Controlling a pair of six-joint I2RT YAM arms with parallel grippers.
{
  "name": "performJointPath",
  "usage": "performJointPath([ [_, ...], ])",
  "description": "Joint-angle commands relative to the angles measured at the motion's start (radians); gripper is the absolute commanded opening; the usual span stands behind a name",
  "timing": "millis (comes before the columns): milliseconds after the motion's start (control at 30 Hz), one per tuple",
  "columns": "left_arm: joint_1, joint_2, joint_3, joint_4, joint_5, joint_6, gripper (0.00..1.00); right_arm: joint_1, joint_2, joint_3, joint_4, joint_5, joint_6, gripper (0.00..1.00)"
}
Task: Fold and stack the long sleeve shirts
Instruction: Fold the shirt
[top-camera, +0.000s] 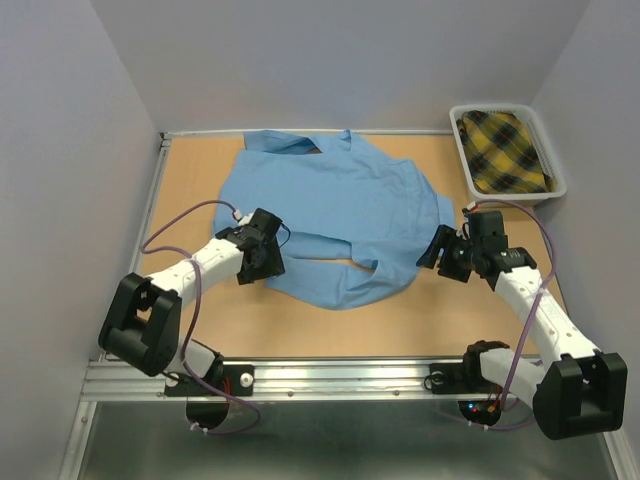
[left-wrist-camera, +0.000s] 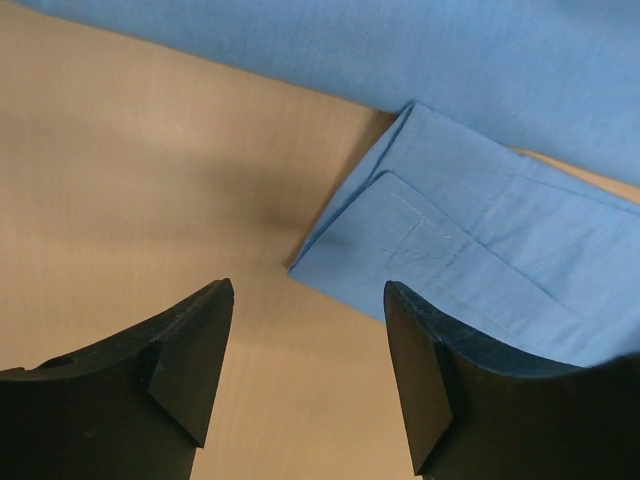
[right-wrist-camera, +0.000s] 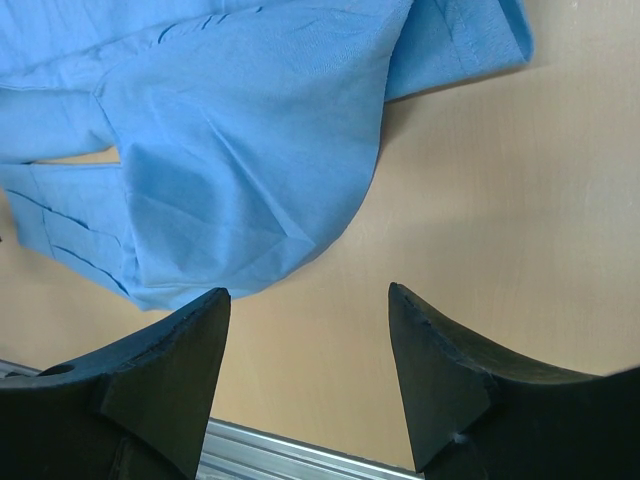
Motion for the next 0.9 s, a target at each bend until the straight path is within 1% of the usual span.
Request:
performJointPath([
  [0,-0.014,0.07,0.014,-0.004,0.01,0.056,0.71,-0.005,-0.021,-0.015,0.021,-0.012,-0.016,0.7],
  [200,-0.042,0.149,0.042,-0.006,0.013,0.082,0.69,-0.005,-0.024,-0.015,0.021,-0.008,-0.016,0.7],
  [400,-0.054,0.186,0.002,0.02,0.023,0.079,0.63,-0.003,-0.024,-0.018,0.021,-0.007,-0.016,0.7],
  [467,-0.054,0.195,-0.027,0.043,0.03,0.07,0.56,-0.005,-0.025,-0.018,0.02,-0.005,-0.016,0.7],
  [500,-0.054,0.2,-0.035,0.05,0.033,0.068,0.48,-0.003,-0.027,-0.018,0.02,-0.007,-0.016,0.7],
  [633,-0.055,0.216,-0.061,0.071,0.041,0.059,0.31,-0.003,-0.027,-0.018,0.02,-0.005,-0.016,0.7],
  [733,-0.055,0.223,-0.069,0.08,0.041,0.057,0.21,-0.003,-0.027,-0.02,0.018,-0.005,-0.016,0.7],
  [800,-0.058,0.217,-0.063,0.076,0.046,0.06,0.17,-0.003,-0.027,-0.02,0.02,-0.004,-0.017,0.7],
  [833,-0.06,0.2,-0.056,0.062,0.046,0.06,0.1,-0.003,-0.028,-0.02,0.018,0.001,-0.016,0.7],
  [867,-0.061,0.186,-0.047,0.05,0.044,0.059,0.06,-0.003,-0.028,-0.02,0.018,0.002,-0.017,0.7],
])
